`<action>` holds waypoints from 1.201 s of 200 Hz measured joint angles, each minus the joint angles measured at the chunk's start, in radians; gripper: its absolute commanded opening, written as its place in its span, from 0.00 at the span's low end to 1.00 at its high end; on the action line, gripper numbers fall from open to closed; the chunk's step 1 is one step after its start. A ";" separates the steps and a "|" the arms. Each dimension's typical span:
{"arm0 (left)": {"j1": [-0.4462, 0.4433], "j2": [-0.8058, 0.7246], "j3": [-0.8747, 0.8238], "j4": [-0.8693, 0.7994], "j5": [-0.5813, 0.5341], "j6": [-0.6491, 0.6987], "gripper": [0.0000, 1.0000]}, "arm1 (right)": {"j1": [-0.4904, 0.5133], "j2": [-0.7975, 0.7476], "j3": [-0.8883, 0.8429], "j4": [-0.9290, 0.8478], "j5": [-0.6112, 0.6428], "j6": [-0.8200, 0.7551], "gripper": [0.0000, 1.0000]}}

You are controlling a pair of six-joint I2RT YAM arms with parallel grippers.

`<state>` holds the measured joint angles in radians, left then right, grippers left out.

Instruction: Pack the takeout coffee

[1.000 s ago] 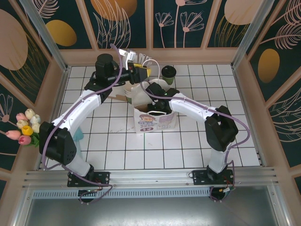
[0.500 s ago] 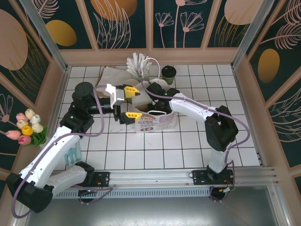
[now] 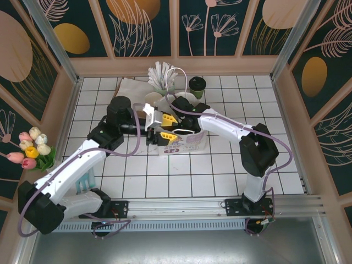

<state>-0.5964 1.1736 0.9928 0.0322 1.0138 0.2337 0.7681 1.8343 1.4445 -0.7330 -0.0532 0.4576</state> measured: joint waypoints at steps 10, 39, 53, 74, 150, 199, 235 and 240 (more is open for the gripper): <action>0.000 0.012 0.000 0.000 0.000 -0.005 0.40 | 0.000 0.000 0.000 0.000 0.000 0.000 0.36; 0.000 0.018 0.000 0.016 0.001 -0.033 0.13 | 0.000 0.000 0.004 -0.001 0.000 0.000 0.36; 0.000 0.018 0.001 0.024 0.003 -0.039 0.00 | 0.000 0.000 0.004 -0.001 0.000 0.000 0.35; 0.000 0.018 0.001 0.055 0.003 -0.073 0.00 | 0.000 0.000 0.004 0.000 0.000 0.003 0.34; 0.000 -0.025 0.000 0.145 -0.032 -0.164 0.00 | 0.000 0.015 -0.004 0.016 0.011 0.023 0.34; 0.000 -0.025 -0.039 0.218 -0.057 -0.250 0.12 | 0.005 0.040 -0.027 0.035 0.012 0.038 0.35; 0.000 -0.030 -0.050 0.210 -0.081 -0.252 0.72 | 0.023 0.047 -0.028 0.037 0.012 0.047 0.35; 0.000 -0.034 -0.050 0.200 -0.092 -0.248 0.78 | 0.026 0.047 -0.028 0.037 0.014 0.049 0.35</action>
<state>-0.5968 1.1400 0.9424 0.2325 0.9215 -0.0139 0.7940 1.8812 1.4162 -0.6960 -0.0391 0.5064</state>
